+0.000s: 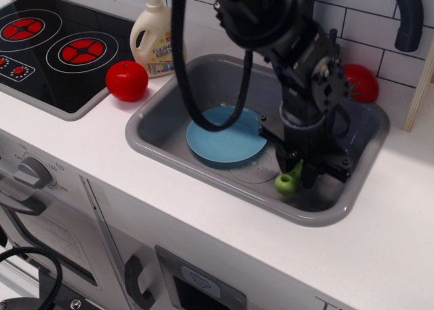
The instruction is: Take spatula off plate sink
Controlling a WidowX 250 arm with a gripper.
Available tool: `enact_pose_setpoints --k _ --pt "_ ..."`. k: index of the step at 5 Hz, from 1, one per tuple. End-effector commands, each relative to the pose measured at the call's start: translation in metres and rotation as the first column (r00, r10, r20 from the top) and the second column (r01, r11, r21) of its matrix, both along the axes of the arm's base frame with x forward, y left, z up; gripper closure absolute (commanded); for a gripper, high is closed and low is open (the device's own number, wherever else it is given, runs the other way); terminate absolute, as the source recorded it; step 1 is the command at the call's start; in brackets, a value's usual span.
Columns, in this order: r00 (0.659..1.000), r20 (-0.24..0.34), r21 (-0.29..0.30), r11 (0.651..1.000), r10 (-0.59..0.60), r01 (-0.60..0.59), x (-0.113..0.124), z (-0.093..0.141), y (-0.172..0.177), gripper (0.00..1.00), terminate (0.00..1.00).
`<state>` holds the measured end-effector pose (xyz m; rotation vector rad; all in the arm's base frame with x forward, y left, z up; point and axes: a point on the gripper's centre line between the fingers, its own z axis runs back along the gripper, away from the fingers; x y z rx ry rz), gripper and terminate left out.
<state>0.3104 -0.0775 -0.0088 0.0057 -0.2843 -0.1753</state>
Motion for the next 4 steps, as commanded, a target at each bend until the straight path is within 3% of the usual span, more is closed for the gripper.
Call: enact_pose_setpoints --k 1,3,4 --pt "0.998 -0.061 -0.056 0.998 -0.004 0.000 0.004 0.009 -0.002 0.00 0.00" --pt "0.999 -0.030 -0.226 0.974 -0.014 0.007 0.010 0.060 0.020 0.00 0.00" --pt "0.999 -0.030 -0.226 0.974 -0.014 0.007 0.010 0.060 0.020 0.00 0.00"
